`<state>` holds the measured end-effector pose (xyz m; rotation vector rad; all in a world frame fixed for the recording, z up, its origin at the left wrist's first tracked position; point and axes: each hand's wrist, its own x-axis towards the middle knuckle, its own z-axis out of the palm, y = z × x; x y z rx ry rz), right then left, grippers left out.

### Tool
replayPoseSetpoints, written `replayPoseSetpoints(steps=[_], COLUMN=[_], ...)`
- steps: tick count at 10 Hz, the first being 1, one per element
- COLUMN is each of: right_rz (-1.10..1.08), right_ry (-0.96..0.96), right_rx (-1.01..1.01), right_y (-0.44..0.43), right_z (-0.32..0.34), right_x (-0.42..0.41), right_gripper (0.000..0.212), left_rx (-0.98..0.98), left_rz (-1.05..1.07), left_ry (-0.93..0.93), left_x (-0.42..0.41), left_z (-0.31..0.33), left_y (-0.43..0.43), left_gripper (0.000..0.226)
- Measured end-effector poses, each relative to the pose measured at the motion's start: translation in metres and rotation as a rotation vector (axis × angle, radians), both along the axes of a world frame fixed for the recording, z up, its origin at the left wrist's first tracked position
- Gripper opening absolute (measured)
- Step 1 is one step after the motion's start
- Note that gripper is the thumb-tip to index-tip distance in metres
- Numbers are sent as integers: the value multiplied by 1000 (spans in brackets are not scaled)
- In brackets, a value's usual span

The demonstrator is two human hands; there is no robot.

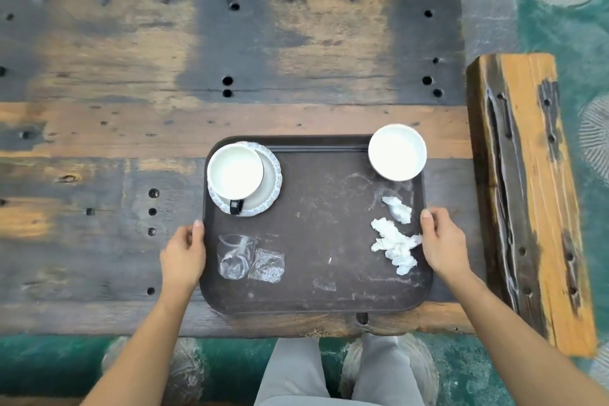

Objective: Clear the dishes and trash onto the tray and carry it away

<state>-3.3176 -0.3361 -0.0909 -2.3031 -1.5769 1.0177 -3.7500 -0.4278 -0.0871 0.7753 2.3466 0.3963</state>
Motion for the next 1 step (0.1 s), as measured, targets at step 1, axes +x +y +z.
replayPoseSetpoints(steps=[1], right_rz=[-97], right_ry=[19], right_rx=[-79], right_y=[-32], right_z=[13], right_x=[11], right_gripper=[40], left_rx=[-70], left_rz=[43], left_ry=[-84], left_x=[4], left_z=[9], left_y=[-36], left_gripper=[51])
